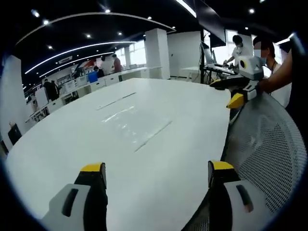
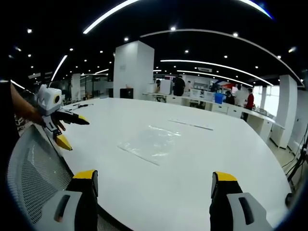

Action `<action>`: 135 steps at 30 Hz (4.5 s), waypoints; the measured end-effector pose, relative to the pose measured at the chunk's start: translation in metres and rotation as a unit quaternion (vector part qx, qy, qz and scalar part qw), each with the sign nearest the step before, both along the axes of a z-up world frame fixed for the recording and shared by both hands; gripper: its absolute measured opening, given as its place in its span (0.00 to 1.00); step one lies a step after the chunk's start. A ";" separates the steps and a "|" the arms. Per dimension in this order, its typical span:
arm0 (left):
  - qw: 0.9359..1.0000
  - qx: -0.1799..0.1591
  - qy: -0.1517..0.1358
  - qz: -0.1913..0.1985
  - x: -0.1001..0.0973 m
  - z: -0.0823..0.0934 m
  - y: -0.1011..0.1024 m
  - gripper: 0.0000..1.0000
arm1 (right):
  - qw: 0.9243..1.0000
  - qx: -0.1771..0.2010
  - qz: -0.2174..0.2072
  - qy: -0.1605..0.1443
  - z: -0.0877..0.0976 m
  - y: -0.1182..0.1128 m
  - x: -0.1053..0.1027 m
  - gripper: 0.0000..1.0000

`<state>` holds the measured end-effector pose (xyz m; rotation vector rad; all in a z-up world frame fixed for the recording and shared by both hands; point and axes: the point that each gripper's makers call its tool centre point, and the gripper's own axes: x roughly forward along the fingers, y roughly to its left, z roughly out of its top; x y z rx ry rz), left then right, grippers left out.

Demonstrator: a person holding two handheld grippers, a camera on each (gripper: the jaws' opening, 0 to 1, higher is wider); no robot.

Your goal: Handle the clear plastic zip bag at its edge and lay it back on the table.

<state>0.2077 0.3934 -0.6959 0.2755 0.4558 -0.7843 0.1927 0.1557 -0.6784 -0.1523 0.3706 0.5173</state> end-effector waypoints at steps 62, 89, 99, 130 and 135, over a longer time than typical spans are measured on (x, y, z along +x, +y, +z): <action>0.969 0.153 0.097 -0.166 0.114 -0.079 -0.042 0.19 | 1.000 -0.010 -0.013 0.027 -0.008 -0.004 -0.002 0.85; 0.964 0.180 0.063 -0.188 0.076 -0.069 -0.043 0.00 | 0.998 -0.029 0.026 0.049 -0.004 0.006 -0.005 0.83; 0.966 0.183 0.043 -0.176 0.055 -0.042 -0.039 0.00 | 0.994 -0.053 0.091 0.032 0.021 0.028 0.006 0.78; 0.947 0.222 -0.015 -0.231 -0.002 0.054 -0.061 0.00 | 0.923 -0.197 0.330 0.004 0.038 0.136 0.009 0.31; 0.943 0.226 -0.021 -0.244 -0.009 0.066 -0.066 0.00 | 0.918 -0.205 0.339 0.002 0.036 0.137 0.007 0.14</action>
